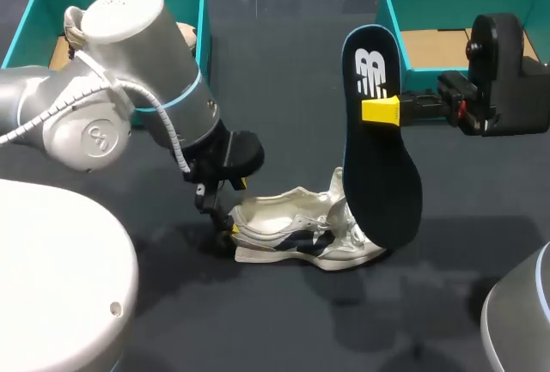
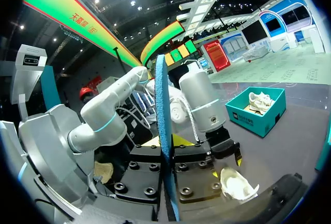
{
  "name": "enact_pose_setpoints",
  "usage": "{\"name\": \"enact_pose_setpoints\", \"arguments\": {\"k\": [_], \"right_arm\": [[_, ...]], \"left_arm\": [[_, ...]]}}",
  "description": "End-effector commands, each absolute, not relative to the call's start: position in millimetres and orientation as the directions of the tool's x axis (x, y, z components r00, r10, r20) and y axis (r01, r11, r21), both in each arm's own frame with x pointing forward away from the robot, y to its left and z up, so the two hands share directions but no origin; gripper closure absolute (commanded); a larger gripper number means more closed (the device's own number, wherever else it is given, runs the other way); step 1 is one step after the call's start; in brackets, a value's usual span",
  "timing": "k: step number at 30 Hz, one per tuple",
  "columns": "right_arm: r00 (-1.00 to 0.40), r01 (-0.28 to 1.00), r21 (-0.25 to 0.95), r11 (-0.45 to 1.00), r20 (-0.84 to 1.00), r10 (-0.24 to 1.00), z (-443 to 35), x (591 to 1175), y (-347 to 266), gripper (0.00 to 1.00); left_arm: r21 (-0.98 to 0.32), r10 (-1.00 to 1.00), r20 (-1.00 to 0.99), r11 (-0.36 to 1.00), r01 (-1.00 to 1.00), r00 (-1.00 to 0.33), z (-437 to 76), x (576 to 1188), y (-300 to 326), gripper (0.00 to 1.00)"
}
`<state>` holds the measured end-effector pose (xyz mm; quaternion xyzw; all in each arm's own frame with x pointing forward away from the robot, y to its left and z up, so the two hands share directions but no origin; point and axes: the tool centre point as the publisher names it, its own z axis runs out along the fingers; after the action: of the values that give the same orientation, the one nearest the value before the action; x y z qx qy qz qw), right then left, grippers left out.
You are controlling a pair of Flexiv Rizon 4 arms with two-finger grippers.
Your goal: Take the shoe out of the shoebox, open the shoe tongue, remove and reinsert the insole, then place the shoe into the shoebox
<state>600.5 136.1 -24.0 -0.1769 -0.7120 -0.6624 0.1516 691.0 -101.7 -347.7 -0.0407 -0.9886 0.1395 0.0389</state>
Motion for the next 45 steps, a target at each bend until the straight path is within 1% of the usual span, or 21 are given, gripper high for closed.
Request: {"name": "enact_pose_setpoints", "arguments": {"k": [1,4,18,28,34,38,39,41,45], "right_arm": [[-0.891,0.454,0.889,0.061,0.452,0.053,-24,600,137,1.0],[-0.891,0.454,0.889,0.061,0.452,0.053,-24,600,137,1.0],[-0.891,0.454,0.889,0.061,0.452,0.053,-24,600,137,1.0],[-0.891,0.454,0.889,0.061,0.452,0.053,-24,600,137,1.0],[-0.891,0.454,0.889,0.061,0.452,0.053,-24,600,137,1.0],[-0.891,0.454,0.889,0.061,0.452,0.053,-24,600,137,1.0],[-0.891,0.454,0.889,0.061,0.452,0.053,-24,600,137,1.0],[-0.891,0.454,0.889,0.061,0.452,0.053,-24,600,137,1.0],[-0.891,0.454,0.889,0.061,0.452,0.053,-24,600,137,1.0]], "left_arm": [[-0.13,0.089,0.047,0.988,0.082,-0.995,-346,686,-109,0.0],[-0.103,0.079,0.027,0.992,0.076,-0.996,-349,683,-112,0.0],[-0.097,0.062,0.033,0.994,0.059,-0.998,-348,686,-114,0.0],[-0.13,0.081,0.012,0.988,0.079,-0.997,-328,703,-127,0.0],[-0.132,0.092,0.011,0.987,0.09,-0.996,-326,714,-142,0.0],[-0.138,0.094,0.017,0.986,0.091,-0.995,-331,723,-155,0.05],[-0.137,0.095,0.016,0.986,0.092,-0.995,-332,723,-159,0.04],[-0.131,0.1,0.011,0.987,0.098,-0.995,-337,723,-167,0.05],[-0.123,0.112,0.01,0.986,0.11,-0.994,-348,723,-179,0.04]]}}
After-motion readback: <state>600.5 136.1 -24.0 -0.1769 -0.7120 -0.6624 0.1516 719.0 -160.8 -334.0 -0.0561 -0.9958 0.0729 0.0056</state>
